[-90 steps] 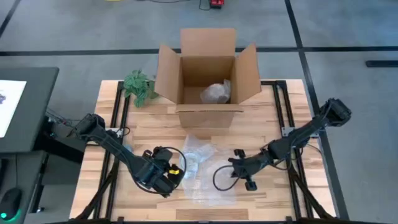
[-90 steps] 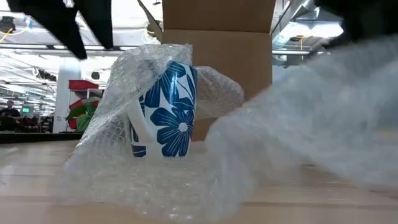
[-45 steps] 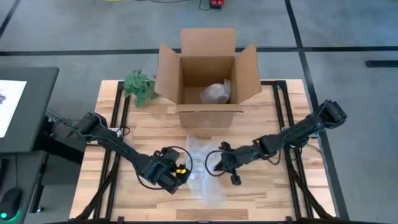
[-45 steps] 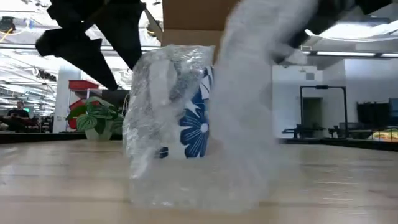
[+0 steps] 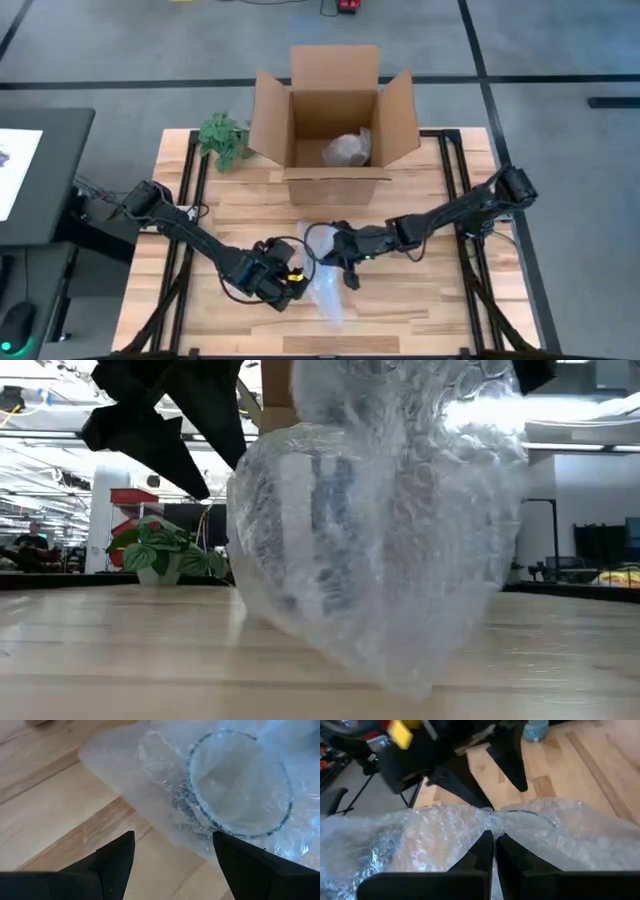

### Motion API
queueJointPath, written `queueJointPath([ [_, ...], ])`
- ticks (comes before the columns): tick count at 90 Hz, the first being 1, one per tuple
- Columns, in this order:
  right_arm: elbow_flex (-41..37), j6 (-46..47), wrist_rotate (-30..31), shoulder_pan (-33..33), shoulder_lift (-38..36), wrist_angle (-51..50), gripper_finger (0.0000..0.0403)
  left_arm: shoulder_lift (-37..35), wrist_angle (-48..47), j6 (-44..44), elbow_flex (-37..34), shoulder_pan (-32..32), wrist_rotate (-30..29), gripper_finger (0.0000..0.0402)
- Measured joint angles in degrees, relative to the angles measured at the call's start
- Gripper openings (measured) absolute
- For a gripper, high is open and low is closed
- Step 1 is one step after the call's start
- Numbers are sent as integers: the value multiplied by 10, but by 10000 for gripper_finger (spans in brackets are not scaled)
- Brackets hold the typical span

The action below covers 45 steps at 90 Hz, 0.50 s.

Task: Wrap mug
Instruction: Wrap the blue mug with bubble wrap

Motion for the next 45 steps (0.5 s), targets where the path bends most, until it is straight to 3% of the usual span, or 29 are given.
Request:
queueJointPath([
  [27, 67, 2, 0, 0, 58, -145, 4, -18, 46, 44, 9, -1, -4, 251],
  [45, 91, -1, 0, -2, 70, -178, 31, -40, 44, 107, 48, -2, -4, 251],
])
